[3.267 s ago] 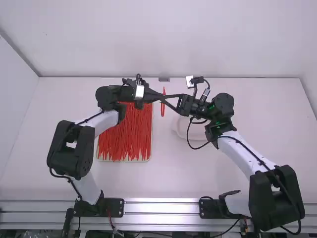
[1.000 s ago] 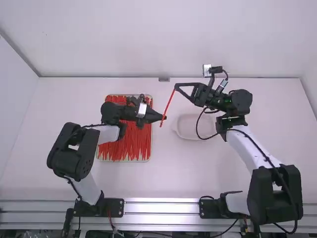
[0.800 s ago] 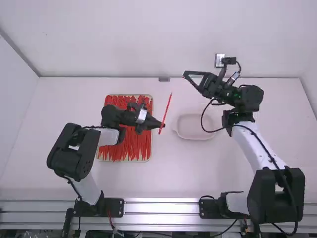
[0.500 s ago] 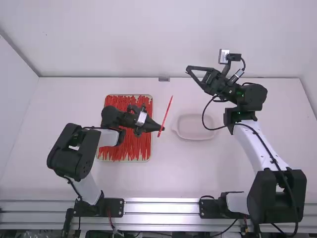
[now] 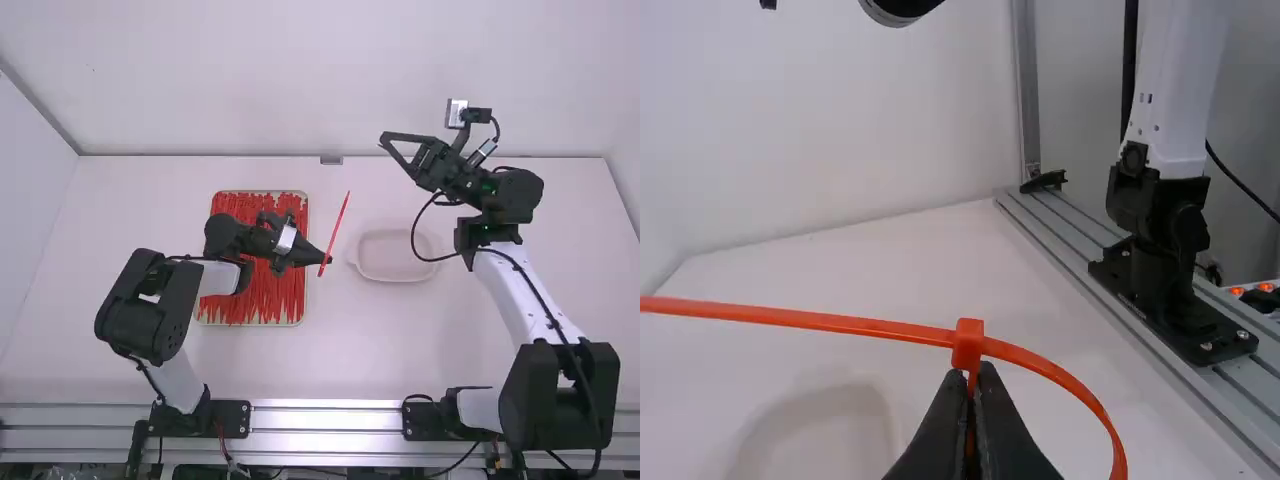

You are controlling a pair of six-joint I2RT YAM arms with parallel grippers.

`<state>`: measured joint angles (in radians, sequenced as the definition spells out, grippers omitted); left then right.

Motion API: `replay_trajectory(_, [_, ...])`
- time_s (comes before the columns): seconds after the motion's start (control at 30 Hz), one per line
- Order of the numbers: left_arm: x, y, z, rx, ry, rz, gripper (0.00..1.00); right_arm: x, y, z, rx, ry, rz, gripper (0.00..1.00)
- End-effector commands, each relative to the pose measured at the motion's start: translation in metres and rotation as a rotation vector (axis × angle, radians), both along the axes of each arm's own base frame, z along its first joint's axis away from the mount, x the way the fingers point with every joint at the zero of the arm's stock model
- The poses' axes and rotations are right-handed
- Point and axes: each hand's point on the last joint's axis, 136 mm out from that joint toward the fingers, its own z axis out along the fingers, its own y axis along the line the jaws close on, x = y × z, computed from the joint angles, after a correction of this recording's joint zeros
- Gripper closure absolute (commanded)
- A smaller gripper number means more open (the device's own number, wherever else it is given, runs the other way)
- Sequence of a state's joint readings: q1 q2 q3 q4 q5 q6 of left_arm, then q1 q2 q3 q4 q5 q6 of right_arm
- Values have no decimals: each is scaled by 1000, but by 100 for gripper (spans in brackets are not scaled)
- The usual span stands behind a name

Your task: Fasten the cable tie

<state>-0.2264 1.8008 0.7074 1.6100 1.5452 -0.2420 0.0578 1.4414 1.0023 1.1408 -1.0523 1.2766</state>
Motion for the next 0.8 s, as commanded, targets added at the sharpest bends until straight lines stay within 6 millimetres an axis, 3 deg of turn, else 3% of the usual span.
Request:
replay_trajectory(0.0, [-4, -2, -1, 3, -11, -21, 99, -8, -1, 12, -7, -36, 12, 100])
replay_trajectory(0.03, [-4, -2, -1, 3, -12, -20, 99, -8, 0, 11, -12, -37, 18, 100])
replay_trajectory(0.1, [-1, 1, 0, 1, -12, -6, 99, -11, 1, 4, -38, -27, 40, 89])
replay_trajectory(0.2, [3, 5, 0, 0, -12, 11, 99, -7, -1, -12, -84, 16, 54, 68])
replay_trajectory(0.23, [5, 7, 0, 0, -13, 20, 99, -5, 0, -21, -110, 36, 62, 54])
replay_trajectory(0.33, [8, 10, 0, 0, -13, 31, 99, -4, 3, -37, -151, 59, 77, 46])
replay_trajectory(0.5, [13, 10, 7, 0, -15, 33, 99, -6, 8, -58, -202, 84, 109, 43])
replay_trajectory(0.77, [25, 8, 29, -9, -52, 31, 99, -20, 36, -85, -266, 103, 188, 42])
